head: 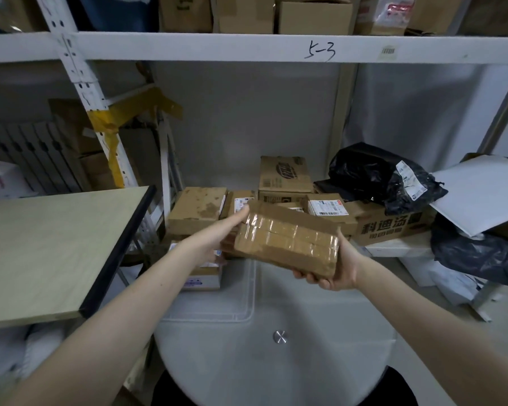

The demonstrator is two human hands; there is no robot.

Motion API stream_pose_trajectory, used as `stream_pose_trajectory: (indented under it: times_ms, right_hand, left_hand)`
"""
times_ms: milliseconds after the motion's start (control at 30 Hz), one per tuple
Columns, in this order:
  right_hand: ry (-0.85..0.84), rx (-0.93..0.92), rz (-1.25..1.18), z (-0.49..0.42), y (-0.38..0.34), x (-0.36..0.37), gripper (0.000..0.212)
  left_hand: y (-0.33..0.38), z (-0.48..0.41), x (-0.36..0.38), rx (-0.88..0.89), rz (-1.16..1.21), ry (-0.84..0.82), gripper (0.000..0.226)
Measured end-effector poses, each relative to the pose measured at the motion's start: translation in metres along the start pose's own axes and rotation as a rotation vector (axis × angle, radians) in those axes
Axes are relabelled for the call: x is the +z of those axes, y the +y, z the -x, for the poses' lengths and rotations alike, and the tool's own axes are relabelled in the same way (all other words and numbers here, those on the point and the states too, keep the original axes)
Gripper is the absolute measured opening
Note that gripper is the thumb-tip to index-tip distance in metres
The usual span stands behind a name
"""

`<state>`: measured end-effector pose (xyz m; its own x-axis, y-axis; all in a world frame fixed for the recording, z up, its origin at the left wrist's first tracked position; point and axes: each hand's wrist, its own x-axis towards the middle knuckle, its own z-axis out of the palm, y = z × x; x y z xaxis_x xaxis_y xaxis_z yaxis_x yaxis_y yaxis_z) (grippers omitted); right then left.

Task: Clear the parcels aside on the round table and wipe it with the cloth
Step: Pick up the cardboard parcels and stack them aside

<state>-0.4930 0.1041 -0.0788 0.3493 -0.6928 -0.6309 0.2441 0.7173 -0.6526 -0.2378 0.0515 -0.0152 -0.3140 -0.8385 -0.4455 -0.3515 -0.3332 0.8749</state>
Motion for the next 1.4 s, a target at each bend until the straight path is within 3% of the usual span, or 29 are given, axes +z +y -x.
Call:
stream_pose_trajectory:
  times_ms: [67,167,300,433,567,767,900,1000,1167,1400]
  right_hand:
    - [0.036,0.012,0.093,-0.001,0.006,0.006,0.101]
    - [0.055,0.017,0.126,0.001,0.011,0.015,0.091]
    - [0.097,0.001,0.023,-0.001,0.016,0.018,0.079]
    - [0.076,0.016,0.074,-0.01,0.021,0.008,0.089]
    - [-0.045,0.071,0.033,-0.015,0.025,0.01,0.095]
    - [-0.084,-0.101,0.023,-0.018,0.021,0.016,0.099]
    - [-0.032,-0.323,0.118,-0.026,0.015,0.028,0.096]
    - [0.027,-0.499,0.179,-0.037,0.008,0.04,0.088]
    - [0.117,-0.57,0.282,-0.046,0.01,0.031,0.095]
    - [0.235,-0.53,0.454,-0.04,0.021,0.006,0.103]
  left_hand:
    - [-0.006,0.004,-0.001,0.015,0.001,-0.072,0.06]
    - [-0.018,0.003,-0.002,0.053,0.047,-0.02,0.047]
    - [-0.032,0.002,-0.01,0.077,0.058,0.051,0.05]
    - [-0.037,0.008,-0.025,0.145,0.089,0.105,0.05]
    - [-0.039,0.017,-0.035,0.253,0.12,0.02,0.053]
    - [-0.045,0.013,-0.047,0.318,-0.021,0.098,0.081]
    - [-0.054,0.005,-0.055,0.364,-0.012,0.179,0.084]
    - [-0.061,-0.004,-0.063,0.297,-0.054,0.293,0.086]
    - [-0.088,-0.021,-0.077,0.019,-0.187,0.635,0.053]
    - [-0.096,-0.036,-0.063,-0.086,-0.535,0.623,0.056]
